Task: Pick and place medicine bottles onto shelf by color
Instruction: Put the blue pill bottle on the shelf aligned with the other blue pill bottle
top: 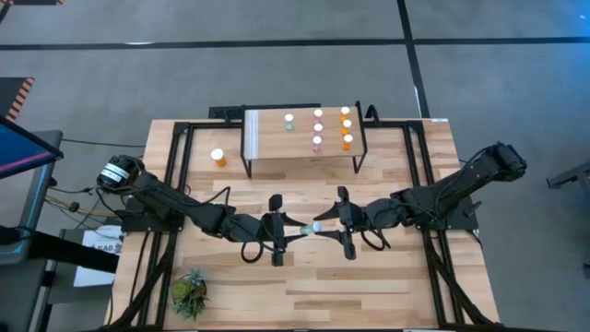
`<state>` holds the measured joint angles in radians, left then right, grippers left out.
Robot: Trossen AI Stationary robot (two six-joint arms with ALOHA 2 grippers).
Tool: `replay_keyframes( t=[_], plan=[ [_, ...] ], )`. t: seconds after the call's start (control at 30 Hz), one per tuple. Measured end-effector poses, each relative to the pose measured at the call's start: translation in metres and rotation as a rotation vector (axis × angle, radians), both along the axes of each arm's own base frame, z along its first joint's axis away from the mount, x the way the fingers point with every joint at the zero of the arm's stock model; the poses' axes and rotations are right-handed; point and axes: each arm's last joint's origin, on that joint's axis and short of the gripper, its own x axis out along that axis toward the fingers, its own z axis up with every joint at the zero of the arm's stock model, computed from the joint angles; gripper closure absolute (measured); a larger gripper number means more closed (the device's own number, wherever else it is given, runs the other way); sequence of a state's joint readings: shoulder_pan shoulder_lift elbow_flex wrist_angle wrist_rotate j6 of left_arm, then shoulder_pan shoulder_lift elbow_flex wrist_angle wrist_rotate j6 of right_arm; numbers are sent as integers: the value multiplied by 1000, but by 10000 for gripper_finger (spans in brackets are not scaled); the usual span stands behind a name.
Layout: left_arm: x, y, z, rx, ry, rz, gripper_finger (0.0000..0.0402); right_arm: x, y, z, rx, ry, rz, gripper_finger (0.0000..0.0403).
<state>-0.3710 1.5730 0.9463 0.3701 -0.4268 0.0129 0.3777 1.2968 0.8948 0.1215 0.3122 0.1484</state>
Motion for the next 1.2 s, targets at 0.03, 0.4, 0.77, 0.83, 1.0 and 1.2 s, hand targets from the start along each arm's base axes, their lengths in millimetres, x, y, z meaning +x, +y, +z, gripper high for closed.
replay_keyframes(
  t=[0.03, 0.4, 0.77, 0.83, 1.0, 1.2],
  plan=[
    [0, 0, 0, -4, 2, 3, 305, 0, 0, 0, 0, 0, -1, 214],
    [0, 1, -2, -10, 15, 41, 245, 1, -2, 0, -17, -1, -4, 254],
    [-1, 3, -2, 6, 13, 76, 204, 1, -4, 0, -18, 1, -10, 259],
    [-3, 4, -1, 23, 33, 103, 200, 1, -4, 0, -19, 1, -10, 260],
    [-14, 8, 4, 29, 79, 172, 179, 2, -8, -1, -21, 5, -24, 258],
    [-29, 6, 10, 68, 109, 268, 149, 6, -19, -1, -19, 11, -56, 256]
  ],
)
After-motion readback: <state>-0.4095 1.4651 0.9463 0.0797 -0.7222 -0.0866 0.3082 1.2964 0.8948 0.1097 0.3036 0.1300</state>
